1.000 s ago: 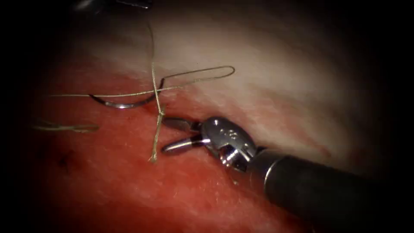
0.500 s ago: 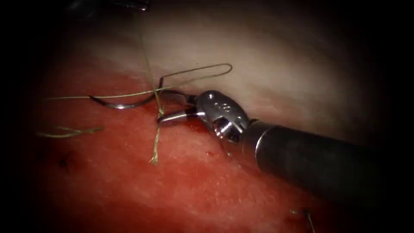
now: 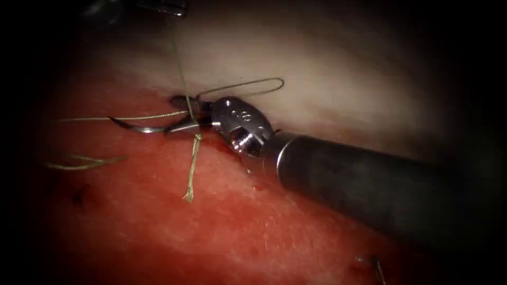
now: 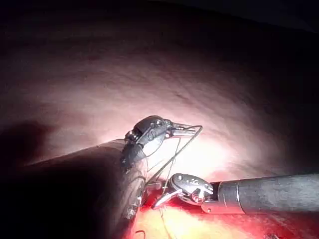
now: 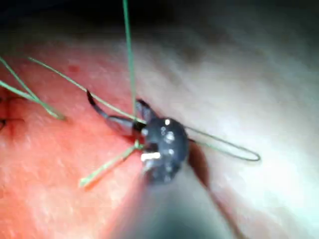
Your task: Wound Closure
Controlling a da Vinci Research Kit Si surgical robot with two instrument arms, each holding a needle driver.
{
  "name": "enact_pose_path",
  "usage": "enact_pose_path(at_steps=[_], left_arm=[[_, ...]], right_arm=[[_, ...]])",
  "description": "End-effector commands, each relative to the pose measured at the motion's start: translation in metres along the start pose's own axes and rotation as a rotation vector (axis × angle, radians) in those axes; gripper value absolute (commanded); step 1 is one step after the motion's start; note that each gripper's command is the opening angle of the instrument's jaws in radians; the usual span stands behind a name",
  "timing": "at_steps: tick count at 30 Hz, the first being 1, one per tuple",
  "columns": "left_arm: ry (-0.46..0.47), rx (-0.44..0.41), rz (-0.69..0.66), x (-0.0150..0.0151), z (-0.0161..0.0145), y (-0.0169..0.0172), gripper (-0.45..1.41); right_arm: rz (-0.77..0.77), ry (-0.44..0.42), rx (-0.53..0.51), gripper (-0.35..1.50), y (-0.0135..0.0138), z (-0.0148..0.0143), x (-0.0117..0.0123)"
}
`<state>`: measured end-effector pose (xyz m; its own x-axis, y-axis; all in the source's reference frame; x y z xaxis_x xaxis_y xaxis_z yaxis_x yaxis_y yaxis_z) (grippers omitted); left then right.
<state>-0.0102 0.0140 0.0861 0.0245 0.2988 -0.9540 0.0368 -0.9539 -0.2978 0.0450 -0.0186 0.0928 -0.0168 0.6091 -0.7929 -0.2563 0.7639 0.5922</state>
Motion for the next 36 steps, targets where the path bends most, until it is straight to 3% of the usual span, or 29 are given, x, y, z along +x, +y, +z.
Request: enact_pose_path(at_steps=[1,15,25,27,28,29,30,36], left_arm=[[0.001,0.001,0.002,-0.0006,0.0006,-0.0006,-0.45],[-0.002,0.002,0.004,-0.0009,0.0014,-0.001,-0.45],[-0.003,-0.001,0.005,-0.0009,0.0014,-0.0008,-0.45],[-0.003,-0.002,0.006,-0.0009,0.0015,-0.0008,-0.45],[-0.003,-0.002,0.006,-0.0009,0.0015,-0.0008,-0.45],[-0.003,-0.002,0.006,-0.0009,0.0015,-0.0007,-0.45],[-0.002,-0.002,0.006,-0.0008,0.0015,-0.0007,-0.45],[-0.001,-0.004,0.006,-0.0007,0.0015,-0.0005,-0.45]], right_arm=[[-0.002,0.003,0.006,1.3,0.0001,0.0013,-0.0004],[-0.007,0.005,0.014,1.26,-0.0005,0.0019,-0.0009],[-0.009,0.008,0.028,1.06,-0.0008,0.0023,-0.001],[-0.009,0.009,0.032,0.96,-0.0008,0.0024,-0.001],[-0.01,0.01,0.037,0.67,-0.0009,0.0024,-0.001],[-0.011,0.011,0.047,0.02,-0.0011,0.0023,-0.0011],[-0.013,0.011,0.053,-0.35,-0.0014,0.0023,-0.0013],[-0.014,-0.032,0.116,-0.35,-0.0015,0.0023,-0.0014]])
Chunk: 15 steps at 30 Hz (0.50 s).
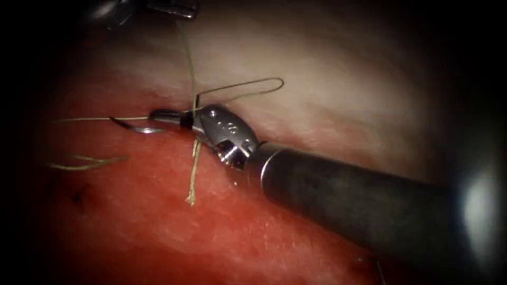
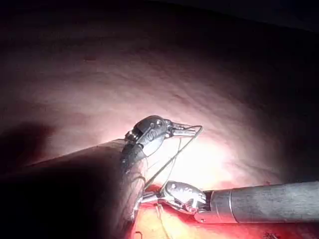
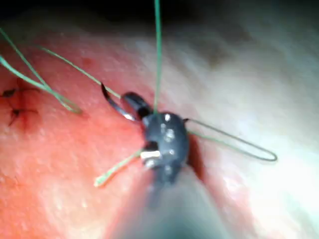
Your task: Wound Closure
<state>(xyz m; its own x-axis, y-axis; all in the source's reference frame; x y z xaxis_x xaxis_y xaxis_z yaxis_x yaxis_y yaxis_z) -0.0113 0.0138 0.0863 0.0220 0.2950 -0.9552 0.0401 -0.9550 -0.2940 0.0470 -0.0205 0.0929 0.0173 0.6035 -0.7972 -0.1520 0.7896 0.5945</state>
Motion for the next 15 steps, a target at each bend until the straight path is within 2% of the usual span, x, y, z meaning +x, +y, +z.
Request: enact_pose_path(at_steps=[1,6,7,8,9,10,11,12,14,15], left_arm=[[0.001,-0.001,0.002,-0.0004,0.0004,-0.0005,-0.45],[-0.008,0.008,0.002,-0.0006,0.0001,-0.001,-0.45],[-0.026,0.026,0.002,-0.0009,-0.0002,-0.0015,-0.45],[-0.037,0.036,0.002,-0.0011,-0.0003,-0.0017,-0.45],[-0.046,0.045,0.002,-0.0013,-0.0004,-0.0019,-0.45],[-0.064,0.057,0.015,-0.0015,-0.0006,-0.0022,-0.45],[-0.084,0.07,0.027,-0.0019,-0.0008,-0.0025,-0.45],[-0.114,0.087,0.047,-0.0027,-0.0012,-0.003,-0.45],[-0.132,0.098,0.049,-0.0036,-0.0016,-0.0036,-0.45],[-0.158,0.12,0.058,-0.0048,-0.0021,-0.0046,-0.45]], right_arm=[[0.0,0.0,0.015,-0.35,0.0005,0.0007,0.0],[-0.033,0.021,0.019,-0.35,0.0007,-0.0003,0.0005],[-0.03,0.046,0.011,0.05,0.0009,-0.001,0.0009],[-0.033,0.044,-0.009,0.57,0.0009,-0.0015,0.0012],[-0.029,0.038,-0.034,0.98,0.001,-0.0022,0.0015],[-0.026,0.035,-0.044,1.16,0.001,-0.0028,0.0018],[-0.023,0.032,-0.051,1.23,0.001,-0.0035,0.002],[-0.018,0.027,-0.051,1.28,0.0009,-0.0054,0.0024],[-0.015,0.022,-0.055,1.28,0.0009,-0.0072,0.0026],[-0.017,0.023,-0.075,1.3,0.0009,-0.0092,0.0028]])
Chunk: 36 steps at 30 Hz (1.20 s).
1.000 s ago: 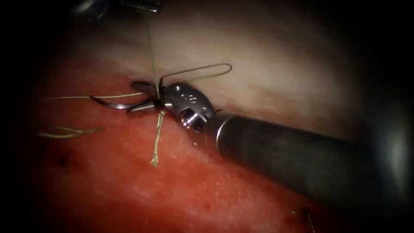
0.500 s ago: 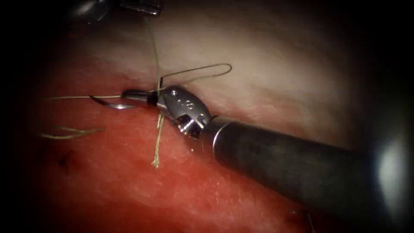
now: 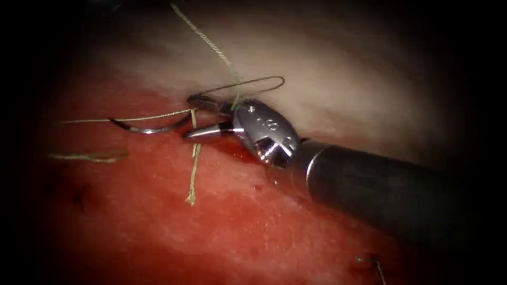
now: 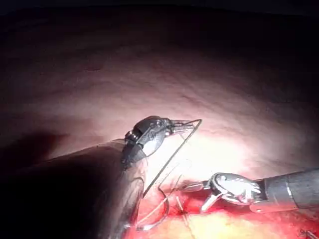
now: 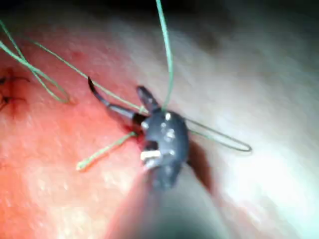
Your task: Wound Closure
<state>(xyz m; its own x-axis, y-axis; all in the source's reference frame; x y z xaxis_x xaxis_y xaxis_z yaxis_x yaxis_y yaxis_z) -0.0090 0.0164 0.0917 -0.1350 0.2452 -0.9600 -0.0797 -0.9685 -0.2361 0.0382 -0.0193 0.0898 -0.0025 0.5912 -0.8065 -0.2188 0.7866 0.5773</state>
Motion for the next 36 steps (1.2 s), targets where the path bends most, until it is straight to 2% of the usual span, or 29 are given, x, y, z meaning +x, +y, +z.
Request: enact_pose_path(at_steps=[1,5,10,14,19,23,24,25,26,28,31,36], left_arm=[[-0.018,0.011,0.013,-0.001,0.0005,-0.0011,-0.45],[-0.085,0.067,0.039,-0.0046,0.0001,-0.0038,-0.45],[-0.146,0.119,0.064,-0.0096,-0.0002,-0.0065,-0.45],[-0.198,0.15,0.055,-0.0154,-0.0004,-0.0081,-0.45],[-0.237,0.183,0.02,-0.0218,-0.0002,-0.0088,-0.45],[-0.229,0.206,-0.073,-0.0248,-0.0003,-0.0091,-0.45],[-0.224,0.217,-0.132,-0.0252,-0.0002,-0.0092,-0.3],[-0.215,0.231,-0.215,-0.0256,-0.0002,-0.0092,0.17],[-0.203,0.248,-0.323,-0.0259,-0.0002,-0.0092,0.34],[-0.19,0.269,-0.464,-0.0259,-0.0001,-0.0085,0.99],[-0.173,0.231,-0.51,-0.0252,0.0,-0.0071,1.19],[-0.205,0.203,-0.52,-0.0244,0.0002,-0.0034,1.3]], right_arm=[[-0.004,0.004,-0.01,1.3,0.0005,-0.0011,-0.0003],[-0.001,0.018,-0.034,1.28,0.0006,-0.0046,-0.0004],[-0.004,0.022,-0.058,1.28,0.0007,-0.0073,-0.0008],[-0.008,0.021,-0.075,1.28,0.0005,-0.0083,-0.0013],[-0.018,0.025,-0.078,1.26,0.0,-0.0079,-0.0022],[-0.025,0.025,-0.079,1.26,-0.0003,-0.0078,-0.003],[-0.027,0.025,-0.079,1.26,-0.0003,-0.0078,-0.0031],[-0.028,0.025,-0.079,1.26,-0.0003,-0.0078,-0.0032],[-0.028,0.025,-0.079,1.26,-0.0003,-0.0079,-0.0033],[-0.029,0.025,-0.078,1.26,-0.0001,-0.008,-0.0034],[-0.029,0.025,-0.078,1.26,-0.0001,-0.008,-0.0033],[-0.029,0.025,-0.076,1.26,-0.0003,-0.0081,-0.0033]])
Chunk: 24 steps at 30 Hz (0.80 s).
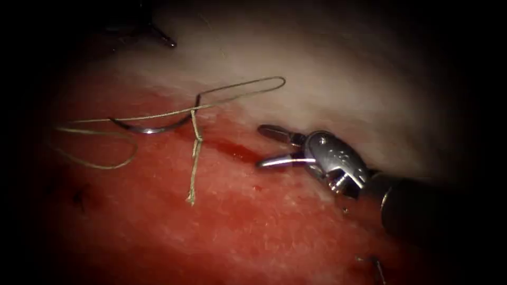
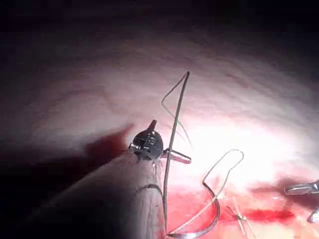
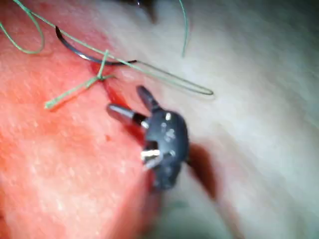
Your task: Wound Closure
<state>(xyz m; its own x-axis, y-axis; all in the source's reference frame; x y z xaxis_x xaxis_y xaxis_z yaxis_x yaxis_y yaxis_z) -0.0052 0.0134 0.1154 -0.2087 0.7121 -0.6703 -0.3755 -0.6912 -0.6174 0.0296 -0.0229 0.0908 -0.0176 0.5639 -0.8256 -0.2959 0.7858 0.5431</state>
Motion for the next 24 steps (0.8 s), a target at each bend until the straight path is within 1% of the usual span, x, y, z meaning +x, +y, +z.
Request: enact_pose_path(at_steps=[1,4,7,10,13,15,17,19,21,23,24], left_arm=[[-0.016,-0.006,0.008,-0.0003,0.0006,0.0,1.3],[-0.047,-0.014,0.006,-0.0008,0.0,0.0011,1.26],[-0.052,-0.022,0.01,-0.0015,-0.0007,0.0021,1.23],[-0.071,-0.029,0.021,-0.0028,-0.0014,0.0037,1.18],[-0.111,-0.083,0.035,-0.004,-0.0015,0.0055,1.14],[-0.108,-0.131,0.033,-0.0041,-0.0014,0.0066,1.06],[-0.105,-0.16,0.029,-0.0037,-0.0013,0.0077,1.06],[-0.077,-0.181,0.021,-0.0028,-0.0011,0.0089,1.04],[-0.037,-0.197,0.044,-0.0015,-0.0009,0.0102,0.99],[-0.003,-0.213,0.089,-0.0002,-0.0007,0.0115,0.91],[0.017,-0.225,0.146,0.0006,-0.0006,0.0125,0.86]], right_arm=[[0.0,0.002,0.004,1.26,0.0,0.0007,-0.0004],[0.0,0.002,0.005,1.26,0.0,0.0006,-0.0004],[-0.001,0.001,0.006,1.26,0.0,0.0004,-0.0004],[-0.007,0.001,0.008,1.26,0.0,0.0002,-0.0004],[-0.007,0.001,0.009,1.26,0.0,0.0002,-0.0005],[-0.007,0.001,0.008,1.26,-0.0001,0.0002,-0.0005],[-0.007,0.001,0.008,1.26,-0.0001,0.0003,-0.0005],[-0.008,0.001,0.008,1.26,-0.0001,0.0002,-0.0005],[-0.008,0.001,0.009,1.26,-0.0001,0.0002,-0.0006],[-0.009,0.001,0.01,1.26,-0.0001,0.0001,-0.0006],[-0.009,0.001,0.01,1.26,-0.0001,0.0,-0.0006]])
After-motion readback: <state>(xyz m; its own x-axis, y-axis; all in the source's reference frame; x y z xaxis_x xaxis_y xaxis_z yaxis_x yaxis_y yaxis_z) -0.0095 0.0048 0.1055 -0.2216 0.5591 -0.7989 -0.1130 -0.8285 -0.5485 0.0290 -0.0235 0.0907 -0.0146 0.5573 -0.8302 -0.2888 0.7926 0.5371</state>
